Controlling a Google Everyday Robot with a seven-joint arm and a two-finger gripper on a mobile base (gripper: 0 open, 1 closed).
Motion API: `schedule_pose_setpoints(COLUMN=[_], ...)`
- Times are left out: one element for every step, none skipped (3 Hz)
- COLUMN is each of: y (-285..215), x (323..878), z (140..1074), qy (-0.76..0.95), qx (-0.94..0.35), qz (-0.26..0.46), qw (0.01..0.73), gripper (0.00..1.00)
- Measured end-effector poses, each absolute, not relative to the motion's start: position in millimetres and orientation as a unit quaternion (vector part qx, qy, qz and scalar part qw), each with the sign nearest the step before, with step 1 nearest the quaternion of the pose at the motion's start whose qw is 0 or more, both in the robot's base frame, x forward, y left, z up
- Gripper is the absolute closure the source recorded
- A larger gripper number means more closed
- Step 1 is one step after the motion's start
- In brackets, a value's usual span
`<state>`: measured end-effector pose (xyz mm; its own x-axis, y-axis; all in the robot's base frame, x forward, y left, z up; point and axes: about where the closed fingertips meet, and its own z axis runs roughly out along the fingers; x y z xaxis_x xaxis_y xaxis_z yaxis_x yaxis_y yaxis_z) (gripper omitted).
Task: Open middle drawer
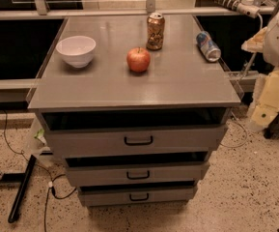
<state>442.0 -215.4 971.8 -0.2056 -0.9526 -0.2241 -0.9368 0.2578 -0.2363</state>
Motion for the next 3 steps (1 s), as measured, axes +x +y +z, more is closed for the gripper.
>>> schedule_pose_setpoints(y=[-209.6,-207.9,-208.1], x=[451.8,458.6,453.6], z=[930.1,876.8,831.4], qy=[0.766,0.75,0.728], qx=[-0.621,-0.631,-0.639], qz=[0.014,0.059,0.091], qw=[0.166,0.188,0.234], gripper=[0.0,0.0,0.0])
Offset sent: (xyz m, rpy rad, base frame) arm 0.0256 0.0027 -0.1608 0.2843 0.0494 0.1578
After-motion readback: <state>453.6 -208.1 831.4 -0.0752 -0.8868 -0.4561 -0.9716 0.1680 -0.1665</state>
